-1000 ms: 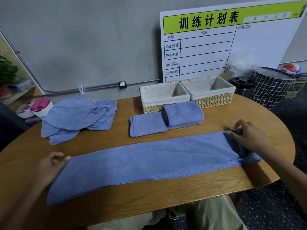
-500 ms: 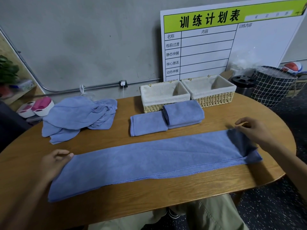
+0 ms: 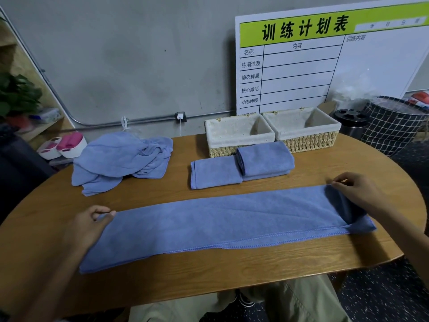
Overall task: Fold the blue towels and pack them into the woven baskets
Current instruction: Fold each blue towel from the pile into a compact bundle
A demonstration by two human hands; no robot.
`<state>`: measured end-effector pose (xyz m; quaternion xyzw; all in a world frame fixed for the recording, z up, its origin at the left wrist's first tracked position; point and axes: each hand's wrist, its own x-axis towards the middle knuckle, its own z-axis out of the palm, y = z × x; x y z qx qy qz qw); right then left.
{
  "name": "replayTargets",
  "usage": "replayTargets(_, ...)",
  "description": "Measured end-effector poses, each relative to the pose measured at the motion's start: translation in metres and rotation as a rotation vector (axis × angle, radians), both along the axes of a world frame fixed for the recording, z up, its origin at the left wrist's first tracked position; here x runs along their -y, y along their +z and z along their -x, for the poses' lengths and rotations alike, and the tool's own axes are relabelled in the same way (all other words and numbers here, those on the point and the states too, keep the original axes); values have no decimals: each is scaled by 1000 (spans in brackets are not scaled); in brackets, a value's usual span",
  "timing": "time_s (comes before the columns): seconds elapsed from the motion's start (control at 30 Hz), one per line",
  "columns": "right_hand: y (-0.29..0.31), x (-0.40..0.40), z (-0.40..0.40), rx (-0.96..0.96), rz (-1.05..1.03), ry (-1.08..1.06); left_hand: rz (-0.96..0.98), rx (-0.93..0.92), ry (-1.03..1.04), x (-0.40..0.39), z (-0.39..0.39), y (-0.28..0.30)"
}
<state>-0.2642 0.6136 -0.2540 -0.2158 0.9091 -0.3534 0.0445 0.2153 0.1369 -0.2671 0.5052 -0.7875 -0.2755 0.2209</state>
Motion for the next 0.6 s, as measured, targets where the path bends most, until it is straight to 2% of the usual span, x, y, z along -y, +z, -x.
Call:
replayTargets(0.27,3,1,-2,-30,89,-19,-56,-44,28,-3,3,8)
replayTargets(0.4,3,-3,3,-32,166,-57,-104,-158,88,-1,5,10)
replayTargets(0.6,11,1,8,-61,289,-102,-167,-431,192,-9,12,19)
